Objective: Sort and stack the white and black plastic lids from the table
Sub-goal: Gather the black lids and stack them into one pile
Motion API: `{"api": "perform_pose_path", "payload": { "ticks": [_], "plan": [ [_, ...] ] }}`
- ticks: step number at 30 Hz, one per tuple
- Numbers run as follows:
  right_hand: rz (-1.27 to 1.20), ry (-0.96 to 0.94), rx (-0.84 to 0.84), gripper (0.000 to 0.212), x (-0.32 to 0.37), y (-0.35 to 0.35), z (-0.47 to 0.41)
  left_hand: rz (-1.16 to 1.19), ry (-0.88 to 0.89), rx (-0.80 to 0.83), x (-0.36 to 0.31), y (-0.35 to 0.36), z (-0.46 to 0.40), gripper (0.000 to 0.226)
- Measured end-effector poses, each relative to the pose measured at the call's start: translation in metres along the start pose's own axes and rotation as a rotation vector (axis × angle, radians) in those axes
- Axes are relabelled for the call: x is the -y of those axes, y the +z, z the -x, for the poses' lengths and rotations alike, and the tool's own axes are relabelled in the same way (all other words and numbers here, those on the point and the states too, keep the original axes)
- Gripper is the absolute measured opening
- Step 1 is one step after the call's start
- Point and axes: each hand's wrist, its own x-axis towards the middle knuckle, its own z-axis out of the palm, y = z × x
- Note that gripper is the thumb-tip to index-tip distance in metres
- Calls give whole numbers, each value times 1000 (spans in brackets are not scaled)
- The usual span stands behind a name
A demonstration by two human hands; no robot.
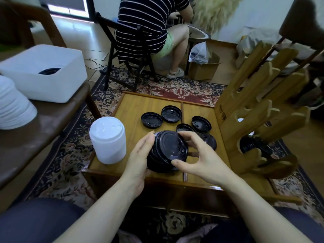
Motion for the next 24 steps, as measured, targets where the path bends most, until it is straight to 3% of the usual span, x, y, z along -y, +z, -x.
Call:
{"api": "perform_pose_path", "payload": {
  "ticks": [7,9,12,16,19,24],
  "plan": [
    [3,0,-47,76,-8,8,-5,20,-23,14,1,10,-9,53],
    [-52,6,-28,70,-9,10,-6,56,5,-25,3,9,-12,46],
    [-351,122,-17,59,-8,12,-8,90,26,-61,5,9,-15,30],
    [-818,416,4,38,-7,17,-12,72,56,-54,9,10,-17,32],
    [-851,416,-37,35,-10,18,-12,51,51,-20,9,9,-17,49],
    [-783,392,-76,33,-15,17,-14,-33,-42,60,5,5,-20,39]
  ]
}}
